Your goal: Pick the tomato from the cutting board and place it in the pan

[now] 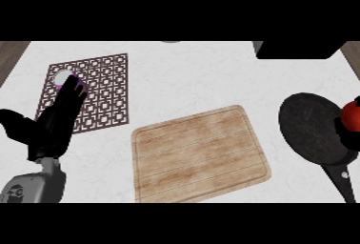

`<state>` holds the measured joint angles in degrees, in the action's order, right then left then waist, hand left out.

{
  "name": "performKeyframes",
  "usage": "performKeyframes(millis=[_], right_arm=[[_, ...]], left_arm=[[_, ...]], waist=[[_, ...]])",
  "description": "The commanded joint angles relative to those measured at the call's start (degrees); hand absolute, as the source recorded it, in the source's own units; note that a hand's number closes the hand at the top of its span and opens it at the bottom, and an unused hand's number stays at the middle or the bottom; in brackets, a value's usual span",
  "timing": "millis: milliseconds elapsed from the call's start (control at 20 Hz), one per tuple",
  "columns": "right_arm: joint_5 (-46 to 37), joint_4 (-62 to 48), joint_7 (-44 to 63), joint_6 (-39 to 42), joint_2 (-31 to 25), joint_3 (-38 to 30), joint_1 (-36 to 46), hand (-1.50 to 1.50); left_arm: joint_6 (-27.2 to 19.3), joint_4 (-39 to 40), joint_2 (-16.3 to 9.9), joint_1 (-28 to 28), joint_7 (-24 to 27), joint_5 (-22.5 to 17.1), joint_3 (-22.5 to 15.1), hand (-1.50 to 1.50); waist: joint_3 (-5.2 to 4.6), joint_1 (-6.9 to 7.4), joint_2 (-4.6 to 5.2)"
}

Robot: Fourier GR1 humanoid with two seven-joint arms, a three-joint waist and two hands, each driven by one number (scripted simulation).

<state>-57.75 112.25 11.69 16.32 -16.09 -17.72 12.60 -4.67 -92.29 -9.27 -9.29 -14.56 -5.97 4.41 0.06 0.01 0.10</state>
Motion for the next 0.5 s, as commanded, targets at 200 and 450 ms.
performKeyframes(millis=[200, 450], right_arm=[[3.9, -26.0, -15.1, -11.1, -3.7, -3.5, 5.4, 1.50], [1.9, -44.7, -22.1, -18.7, -5.9, -3.6, 11.6, 1.50]], left_arm=[[0.9, -0.4, 0.8, 1.5, 1.3, 0.7, -1.0, 0.00], [1.7, -4.3, -1.0, 0.4, -3.8, -1.1, 0.3, 0.00]], waist=[[-0.03, 0.72, 0.11], [0.01, 1.38, 0.18]])
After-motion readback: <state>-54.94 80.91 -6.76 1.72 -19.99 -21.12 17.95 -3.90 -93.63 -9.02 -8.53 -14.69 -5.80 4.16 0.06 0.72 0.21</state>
